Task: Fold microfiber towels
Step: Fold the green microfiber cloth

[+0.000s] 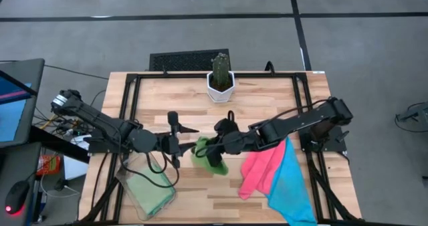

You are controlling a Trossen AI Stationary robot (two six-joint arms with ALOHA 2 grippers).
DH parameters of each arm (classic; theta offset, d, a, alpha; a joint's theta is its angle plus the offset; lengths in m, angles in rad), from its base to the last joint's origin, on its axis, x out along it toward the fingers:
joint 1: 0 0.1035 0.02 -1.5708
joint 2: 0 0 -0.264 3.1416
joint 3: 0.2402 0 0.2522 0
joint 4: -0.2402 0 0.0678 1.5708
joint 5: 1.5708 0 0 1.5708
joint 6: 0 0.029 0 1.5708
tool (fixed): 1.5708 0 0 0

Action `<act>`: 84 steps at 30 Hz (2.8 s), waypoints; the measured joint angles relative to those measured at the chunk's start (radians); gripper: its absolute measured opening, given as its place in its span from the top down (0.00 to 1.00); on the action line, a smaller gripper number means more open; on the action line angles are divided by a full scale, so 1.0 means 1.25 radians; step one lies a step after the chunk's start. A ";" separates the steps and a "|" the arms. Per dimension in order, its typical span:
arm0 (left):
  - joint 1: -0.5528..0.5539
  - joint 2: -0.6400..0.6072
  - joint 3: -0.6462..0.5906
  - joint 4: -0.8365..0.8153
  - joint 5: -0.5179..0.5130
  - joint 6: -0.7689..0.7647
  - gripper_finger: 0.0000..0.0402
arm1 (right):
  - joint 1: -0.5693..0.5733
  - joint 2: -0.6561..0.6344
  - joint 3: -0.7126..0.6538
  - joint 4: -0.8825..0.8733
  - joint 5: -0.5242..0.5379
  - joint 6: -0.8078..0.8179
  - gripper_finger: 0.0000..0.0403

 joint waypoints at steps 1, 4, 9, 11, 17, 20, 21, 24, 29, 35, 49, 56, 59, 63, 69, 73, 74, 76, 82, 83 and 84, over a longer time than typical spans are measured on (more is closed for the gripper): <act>-0.001 0.002 0.000 0.008 0.001 0.000 0.53 | 0.000 0.002 0.000 0.001 -0.001 0.000 0.96; -0.004 0.004 0.000 0.023 0.013 0.013 0.52 | 0.001 0.002 0.000 0.002 -0.010 0.000 0.96; -0.019 0.006 0.000 0.041 0.066 0.055 0.55 | 0.001 0.001 0.000 0.001 -0.010 -0.001 0.96; -0.026 0.008 0.000 0.039 0.071 0.056 0.57 | 0.000 0.001 0.000 0.000 -0.010 -0.001 0.96; -0.036 0.009 -0.001 0.039 0.069 0.062 0.61 | 0.000 0.000 0.000 0.003 -0.014 -0.002 0.96; -0.036 0.010 -0.001 0.034 0.069 0.078 0.64 | 0.000 0.000 0.000 0.024 -0.022 -0.016 0.96; -0.036 0.014 0.000 0.037 0.067 0.087 0.65 | 0.000 0.000 0.000 0.029 -0.021 -0.016 0.95; -0.036 0.022 -0.001 0.046 0.065 0.113 0.66 | 0.000 -0.001 0.000 0.030 -0.022 -0.016 0.95; -0.038 0.036 -0.001 0.060 0.057 0.124 0.69 | 0.000 -0.001 0.000 0.030 -0.023 -0.015 0.95; -0.039 0.036 -0.001 0.082 0.023 0.130 0.78 | 0.000 -0.001 0.000 0.030 -0.037 -0.015 0.96; -0.048 0.034 -0.001 0.082 -0.007 0.042 1.00 | 0.001 -0.001 0.000 0.020 -0.041 -0.022 0.94; -0.116 0.013 -0.001 -0.005 -0.124 -0.043 1.00 | 0.001 -0.002 0.001 0.009 -0.042 -0.036 0.90; -0.144 0.009 -0.001 -0.044 -0.159 -0.080 1.00 | 0.001 -0.002 0.002 0.010 -0.042 -0.037 0.90; -0.164 0.008 -0.001 -0.072 -0.186 -0.125 1.00 | 0.001 -0.002 0.002 0.031 -0.043 -0.057 0.91; -0.188 0.007 0.000 -0.123 -0.220 -0.203 1.00 | 0.000 -0.001 0.001 0.043 -0.045 -0.064 0.90; -0.195 0.007 0.000 -0.193 -0.246 -0.253 1.00 | -0.001 -0.001 0.000 0.036 -0.069 -0.064 0.89; -0.195 0.006 0.000 -0.206 -0.245 -0.269 1.00 | -0.001 -0.001 0.000 0.035 -0.077 -0.064 0.89; -0.195 0.006 0.000 -0.224 -0.245 -0.299 1.00 | 0.001 -0.001 0.000 0.035 -0.080 -0.064 0.89; -0.196 0.006 0.000 -0.239 -0.237 -0.336 1.00 | -0.001 -0.001 0.000 0.036 -0.081 -0.063 0.90; -0.200 0.006 0.000 -0.247 -0.229 -0.357 1.00 | -0.001 -0.001 0.000 0.038 -0.081 -0.063 0.90; -0.205 0.006 0.000 -0.258 -0.224 -0.383 1.00 | -0.003 -0.001 0.000 0.040 -0.081 -0.063 0.91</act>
